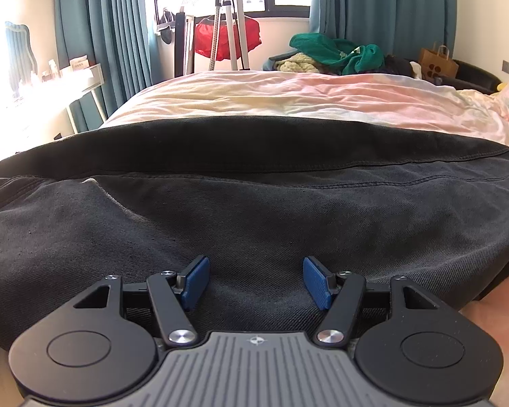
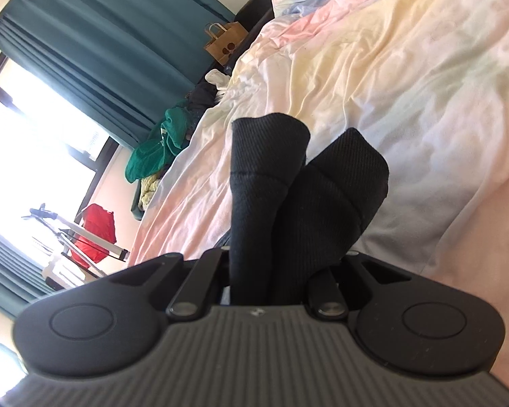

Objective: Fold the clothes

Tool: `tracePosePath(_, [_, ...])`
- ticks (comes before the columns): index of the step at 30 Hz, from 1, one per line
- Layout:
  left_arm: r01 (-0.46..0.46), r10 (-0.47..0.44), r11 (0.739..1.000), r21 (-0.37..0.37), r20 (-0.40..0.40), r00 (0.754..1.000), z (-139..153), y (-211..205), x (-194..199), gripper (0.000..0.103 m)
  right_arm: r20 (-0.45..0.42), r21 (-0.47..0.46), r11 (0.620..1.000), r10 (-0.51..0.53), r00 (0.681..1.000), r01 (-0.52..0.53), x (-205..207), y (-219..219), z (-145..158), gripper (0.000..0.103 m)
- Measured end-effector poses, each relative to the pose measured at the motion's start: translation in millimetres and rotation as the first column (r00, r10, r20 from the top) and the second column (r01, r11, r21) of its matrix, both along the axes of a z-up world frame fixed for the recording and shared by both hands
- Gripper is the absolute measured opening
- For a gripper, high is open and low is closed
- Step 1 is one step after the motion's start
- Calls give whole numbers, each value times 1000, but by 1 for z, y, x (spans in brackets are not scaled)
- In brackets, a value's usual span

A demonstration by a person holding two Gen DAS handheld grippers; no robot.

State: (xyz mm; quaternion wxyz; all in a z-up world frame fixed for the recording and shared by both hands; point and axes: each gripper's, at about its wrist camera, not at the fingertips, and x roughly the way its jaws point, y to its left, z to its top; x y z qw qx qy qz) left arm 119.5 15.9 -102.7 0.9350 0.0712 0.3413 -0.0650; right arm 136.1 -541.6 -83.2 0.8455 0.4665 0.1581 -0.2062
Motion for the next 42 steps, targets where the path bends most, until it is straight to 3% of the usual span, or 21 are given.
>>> tracePosePath(5, [4, -5, 1000, -19, -18, 1000, 5, 3, 3, 63, -38, -105, 994, 17, 999, -21, 5, 11, 16, 12])
tracePosePath(8, [9, -11, 998, -68, -26, 1000, 11, 10, 3, 63, -31, -189, 981, 33, 999, -38, 8, 26, 38, 12])
tracePosePath(12, [-4, 3, 991, -134, -7, 1000, 23, 22, 1, 63, -23, -345, 935, 81, 996, -84, 16, 59, 81, 12])
tracePosePath(15, [-11, 19, 980, -200, 38, 999, 40, 35, -5, 64, 31, -452, 884, 150, 988, -120, 22, 100, 118, 12])
tracePosePath(18, [-16, 41, 967, -256, 92, 995, 57, 49, -14, 65, 60, -601, 780, 262, 963, -175, 28, 157, 151, 12])
tracePosePath(21, [-31, 89, 946, -322, 165, 982, 80, 71, -28, 67, 31, -757, 603, 417, 909, -251, 31, 237, 168, 12])
tracePosePath(23, [-48, 130, 927, -372, 198, 972, 94, 88, -37, 70, -29, -825, 476, 502, 864, -304, 31, 293, 163, 12])
tracePosePath(25, [-54, 163, 906, -420, 229, 960, 110, 108, -47, 74, -97, -847, 386, 565, 819, -366, 29, 340, 143, 12])
tracePosePath(29, [-86, 209, 906, -415, 263, 942, 124, 131, -60, 75, -279, -810, 227, 661, 697, -540, 23, 420, 70, 13])
tracePosePath(31, [-95, 214, 904, -416, 250, 944, 124, 141, -64, 75, -381, -749, 176, 674, 633, -638, 22, 446, 32, 13])
tracePosePath(32, [-98, 215, 904, -416, 243, 946, 123, 144, -66, 75, -413, -726, 170, 667, 620, -666, 21, 455, 17, 14])
tracePosePath(34, [-108, 223, 902, -419, 235, 946, 124, 154, -71, 75, -424, -716, 181, 654, 626, -674, 15, 464, 0, 15])
tracePosePath(36, [-113, 234, 885, -451, 222, 946, 122, 165, -74, 77, -394, -719, 206, 666, 634, -664, 12, 462, 2, 16])
tracePosePath(38, [-118, 244, 866, -487, 204, 948, 119, 176, -75, 79, -375, -687, 233, 697, 611, -688, 15, 451, 13, 19])
tracePosePath(40, [-135, 255, 849, -510, 174, 951, 115, 188, -73, 80, -377, -649, 237, 725, 576, -723, 18, 442, 22, 28])
tracePosePath(42, [-155, 266, 833, -531, 140, 954, 110, 198, -69, 80, -388, -606, 222, 756, 527, -764, 20, 437, 30, 61])
